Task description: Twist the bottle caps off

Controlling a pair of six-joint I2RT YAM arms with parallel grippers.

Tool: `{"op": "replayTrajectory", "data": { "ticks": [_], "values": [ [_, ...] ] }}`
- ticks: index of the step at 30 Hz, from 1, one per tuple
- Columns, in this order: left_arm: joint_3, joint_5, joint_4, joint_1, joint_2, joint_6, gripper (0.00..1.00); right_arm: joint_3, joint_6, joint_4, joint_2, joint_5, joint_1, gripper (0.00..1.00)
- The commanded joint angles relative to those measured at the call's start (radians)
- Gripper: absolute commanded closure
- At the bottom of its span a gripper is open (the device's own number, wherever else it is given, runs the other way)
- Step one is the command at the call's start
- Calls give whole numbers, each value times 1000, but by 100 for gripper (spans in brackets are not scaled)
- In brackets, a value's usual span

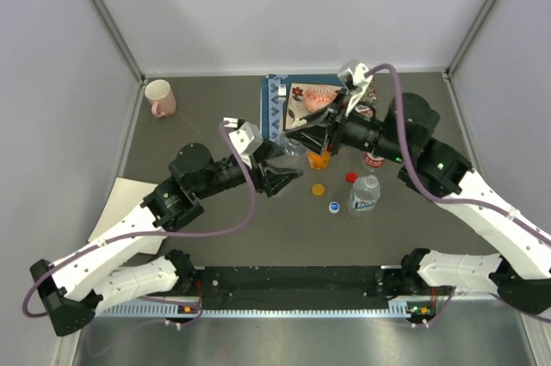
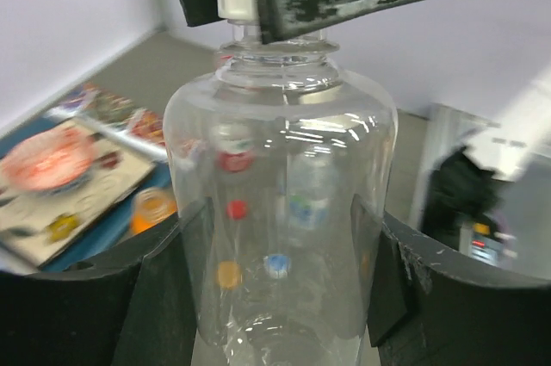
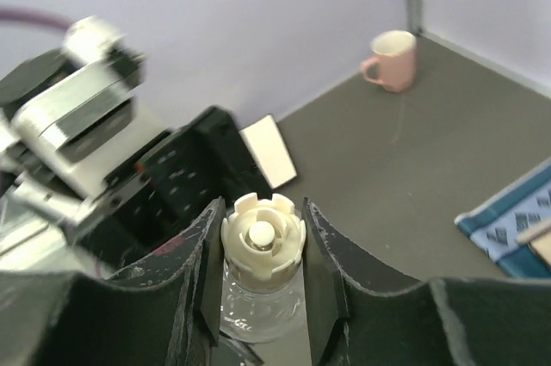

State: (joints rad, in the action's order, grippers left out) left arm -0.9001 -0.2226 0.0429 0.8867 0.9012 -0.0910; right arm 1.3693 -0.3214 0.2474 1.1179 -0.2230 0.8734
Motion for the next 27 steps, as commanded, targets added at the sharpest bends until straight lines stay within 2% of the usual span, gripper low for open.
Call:
{"op": "replayTrajectory", "data": {
  "ticks": [1, 3, 5, 10, 18, 23, 27],
  "values": [
    [-83, -561, 91, -20, 40, -107, 57, 28, 143, 10, -43, -392, 9, 100],
    [-105, -691, 113, -26, 60, -156, 57, 36, 147, 12, -52, -487, -8, 100],
    [-108, -757, 139, -37, 80, -194, 57, 37, 147, 7, -55, -585, -17, 100],
    [-103, -954, 322, -68, 136, -378, 57, 43, 163, 9, -58, -769, -22, 100],
    [-68, -1049, 626, -101, 186, -648, 57, 34, 205, 15, -64, -1091, -42, 100],
    [-59, -1072, 805, -104, 225, -789, 57, -16, 232, 16, -55, -1181, -83, 100],
    [-56, -1074, 831, -106, 240, -805, 57, -29, 239, 16, -52, -1182, -85, 100]
  ]
}}
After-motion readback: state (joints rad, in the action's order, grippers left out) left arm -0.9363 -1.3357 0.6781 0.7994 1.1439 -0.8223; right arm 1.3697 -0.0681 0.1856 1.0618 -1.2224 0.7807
